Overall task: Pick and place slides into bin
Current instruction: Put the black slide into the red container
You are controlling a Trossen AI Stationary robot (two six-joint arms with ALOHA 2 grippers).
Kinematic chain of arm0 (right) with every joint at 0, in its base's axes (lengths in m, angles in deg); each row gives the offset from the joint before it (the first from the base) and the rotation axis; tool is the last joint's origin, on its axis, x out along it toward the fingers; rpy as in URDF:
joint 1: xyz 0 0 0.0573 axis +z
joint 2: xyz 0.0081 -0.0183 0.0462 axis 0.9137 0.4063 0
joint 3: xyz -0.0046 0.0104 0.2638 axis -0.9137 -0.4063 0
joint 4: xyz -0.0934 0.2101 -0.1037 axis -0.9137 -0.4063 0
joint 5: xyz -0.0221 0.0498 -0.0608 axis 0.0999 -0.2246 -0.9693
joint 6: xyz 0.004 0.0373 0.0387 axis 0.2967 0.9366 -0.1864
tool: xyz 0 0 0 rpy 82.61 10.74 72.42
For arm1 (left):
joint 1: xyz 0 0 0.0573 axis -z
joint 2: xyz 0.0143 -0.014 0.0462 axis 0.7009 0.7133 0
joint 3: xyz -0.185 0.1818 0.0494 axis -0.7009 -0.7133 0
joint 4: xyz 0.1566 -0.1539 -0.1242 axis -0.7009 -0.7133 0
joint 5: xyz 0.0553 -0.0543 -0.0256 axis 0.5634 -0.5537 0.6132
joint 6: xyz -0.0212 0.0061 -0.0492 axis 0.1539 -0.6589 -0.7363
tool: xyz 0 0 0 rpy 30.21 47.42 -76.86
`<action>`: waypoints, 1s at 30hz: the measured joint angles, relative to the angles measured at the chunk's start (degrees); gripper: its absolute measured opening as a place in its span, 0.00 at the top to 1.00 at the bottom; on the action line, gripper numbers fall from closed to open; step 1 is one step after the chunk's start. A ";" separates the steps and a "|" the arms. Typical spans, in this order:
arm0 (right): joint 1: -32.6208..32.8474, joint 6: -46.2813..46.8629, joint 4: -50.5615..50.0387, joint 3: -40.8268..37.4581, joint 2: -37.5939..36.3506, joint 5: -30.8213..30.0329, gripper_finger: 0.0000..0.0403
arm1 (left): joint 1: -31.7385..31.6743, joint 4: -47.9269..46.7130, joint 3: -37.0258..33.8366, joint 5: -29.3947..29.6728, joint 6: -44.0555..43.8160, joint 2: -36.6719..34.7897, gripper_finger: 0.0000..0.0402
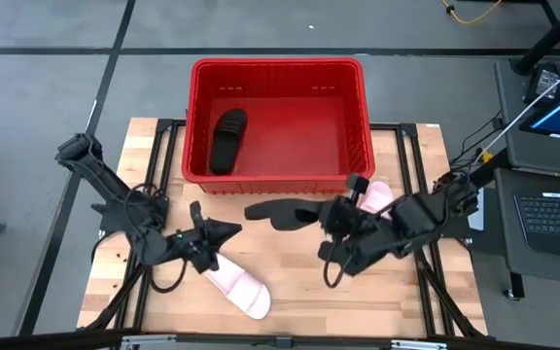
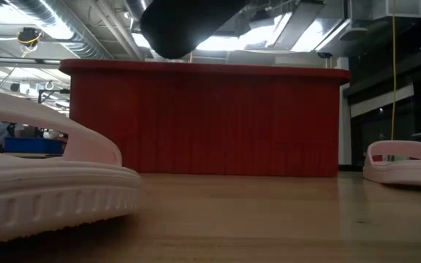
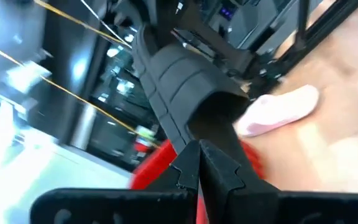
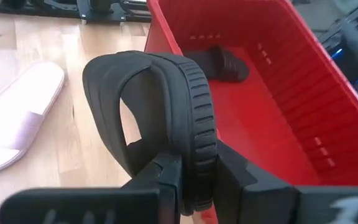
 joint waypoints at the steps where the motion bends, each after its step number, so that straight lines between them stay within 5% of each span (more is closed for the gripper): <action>1: -0.47 -0.11 -0.01 0.00 -0.51 0.85 0.86 | -0.32 2.75 0.00 0.07 4.04 1.14 0.98; 10: -2.82 0.14 0.02 -0.02 -3.72 3.20 0.86 | -1.39 20.90 -0.02 -0.41 33.16 11.52 0.97; 16: -3.82 -0.47 0.04 -0.02 -3.84 3.23 0.86 | -1.42 24.55 6.08 -1.31 41.08 16.18 0.94; 23: -4.43 -1.86 0.06 0.32 -3.84 3.29 0.86 | -3.51 11.87 17.56 -2.12 38.32 19.07 0.85; 30: -4.38 -1.39 0.08 1.07 -3.88 3.57 0.86 | -8.10 -3.61 20.50 -4.54 32.86 19.57 0.71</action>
